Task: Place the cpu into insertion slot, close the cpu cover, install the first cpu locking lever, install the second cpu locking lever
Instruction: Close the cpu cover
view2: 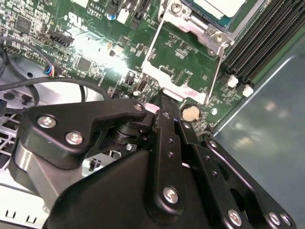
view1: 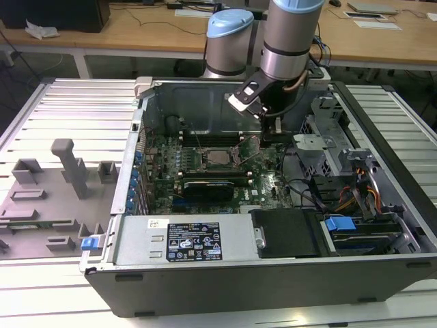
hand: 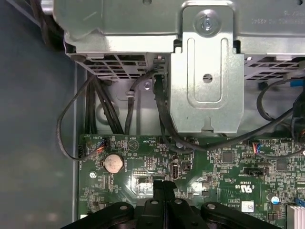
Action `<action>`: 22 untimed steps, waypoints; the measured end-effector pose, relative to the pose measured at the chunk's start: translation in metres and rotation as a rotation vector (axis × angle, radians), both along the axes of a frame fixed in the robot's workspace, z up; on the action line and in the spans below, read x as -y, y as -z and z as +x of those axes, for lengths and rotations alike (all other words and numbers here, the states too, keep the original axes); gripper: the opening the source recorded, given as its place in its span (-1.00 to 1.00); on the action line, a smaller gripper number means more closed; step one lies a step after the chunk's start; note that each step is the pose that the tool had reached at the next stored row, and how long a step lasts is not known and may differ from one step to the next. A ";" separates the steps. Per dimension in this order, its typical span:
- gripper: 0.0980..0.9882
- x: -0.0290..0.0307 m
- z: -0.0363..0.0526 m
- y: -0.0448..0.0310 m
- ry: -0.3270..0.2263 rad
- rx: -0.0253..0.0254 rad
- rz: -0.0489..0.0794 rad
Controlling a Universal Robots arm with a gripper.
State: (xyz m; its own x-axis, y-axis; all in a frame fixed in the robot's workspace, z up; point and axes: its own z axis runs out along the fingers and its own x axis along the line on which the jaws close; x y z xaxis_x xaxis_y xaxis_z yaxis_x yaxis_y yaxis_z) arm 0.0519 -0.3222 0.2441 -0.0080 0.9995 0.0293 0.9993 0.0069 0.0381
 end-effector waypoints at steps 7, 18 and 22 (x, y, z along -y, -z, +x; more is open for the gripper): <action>-0.98 -0.0025 -0.0101 -0.0001 0.000 0.0004 0.000; -0.98 -0.0036 -0.0400 0.0000 0.000 0.0035 0.000; -0.98 -0.0045 -0.0527 0.0000 0.000 0.0045 0.000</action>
State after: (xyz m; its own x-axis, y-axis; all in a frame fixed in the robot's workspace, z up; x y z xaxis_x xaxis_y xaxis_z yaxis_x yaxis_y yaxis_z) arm -0.0008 -0.3178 0.2441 -0.0081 0.9995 0.0292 0.9991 0.0069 0.0425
